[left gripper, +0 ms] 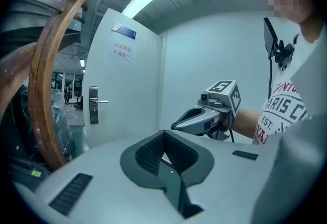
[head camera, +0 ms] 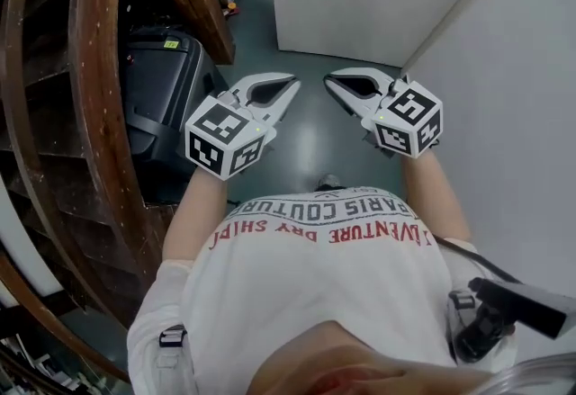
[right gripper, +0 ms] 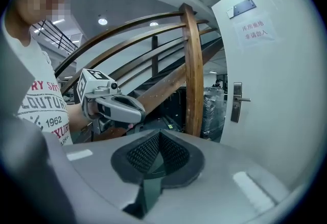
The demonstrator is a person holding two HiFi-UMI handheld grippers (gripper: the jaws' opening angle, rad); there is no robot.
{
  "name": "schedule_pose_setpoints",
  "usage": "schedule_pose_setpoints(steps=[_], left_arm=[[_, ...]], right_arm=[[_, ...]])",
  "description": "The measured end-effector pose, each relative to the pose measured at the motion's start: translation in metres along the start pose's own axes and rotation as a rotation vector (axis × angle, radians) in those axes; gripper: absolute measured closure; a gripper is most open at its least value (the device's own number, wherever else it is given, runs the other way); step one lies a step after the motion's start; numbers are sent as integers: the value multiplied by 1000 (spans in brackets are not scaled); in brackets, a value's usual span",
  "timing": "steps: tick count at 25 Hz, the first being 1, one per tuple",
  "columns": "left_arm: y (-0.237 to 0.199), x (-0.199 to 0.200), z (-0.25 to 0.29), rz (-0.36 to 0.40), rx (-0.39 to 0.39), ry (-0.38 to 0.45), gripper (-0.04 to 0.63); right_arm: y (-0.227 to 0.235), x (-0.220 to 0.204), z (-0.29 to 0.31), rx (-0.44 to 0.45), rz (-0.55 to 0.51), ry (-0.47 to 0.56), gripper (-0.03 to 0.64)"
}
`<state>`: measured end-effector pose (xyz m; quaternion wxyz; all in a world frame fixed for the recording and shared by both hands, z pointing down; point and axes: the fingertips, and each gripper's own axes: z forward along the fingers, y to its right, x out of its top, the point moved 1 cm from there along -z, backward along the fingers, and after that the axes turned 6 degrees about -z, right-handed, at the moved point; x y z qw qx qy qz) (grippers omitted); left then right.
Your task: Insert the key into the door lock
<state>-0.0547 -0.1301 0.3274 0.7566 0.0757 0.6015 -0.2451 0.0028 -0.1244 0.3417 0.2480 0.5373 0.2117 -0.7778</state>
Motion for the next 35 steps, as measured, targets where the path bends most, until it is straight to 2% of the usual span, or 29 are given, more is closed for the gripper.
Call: schedule_pose_setpoints(steps=[2, 6, 9, 13, 20, 25, 35], left_arm=[[18, 3, -13, 12, 3, 16, 594], [38, -12, -27, -38, 30, 13, 594], [45, -16, -25, -11, 49, 6, 594], [51, -14, -22, -17, 32, 7, 594], [117, -15, -28, 13, 32, -5, 594], [126, -8, -34, -10, 30, 26, 594], [132, -4, -31, 10, 47, 16, 594]], right_arm=[[-15, 9, -13, 3, -16, 11, 615], [-38, 5, -33, 31, 17, 23, 615], [-38, -3, -39, 31, 31, 30, 615], [-35, 1, -46, 14, 25, 32, 615], [-63, 4, -106, -1, 19, 63, 615], [-73, 11, -112, 9, -3, 80, 615], [-73, 14, -116, 17, -26, 87, 617]])
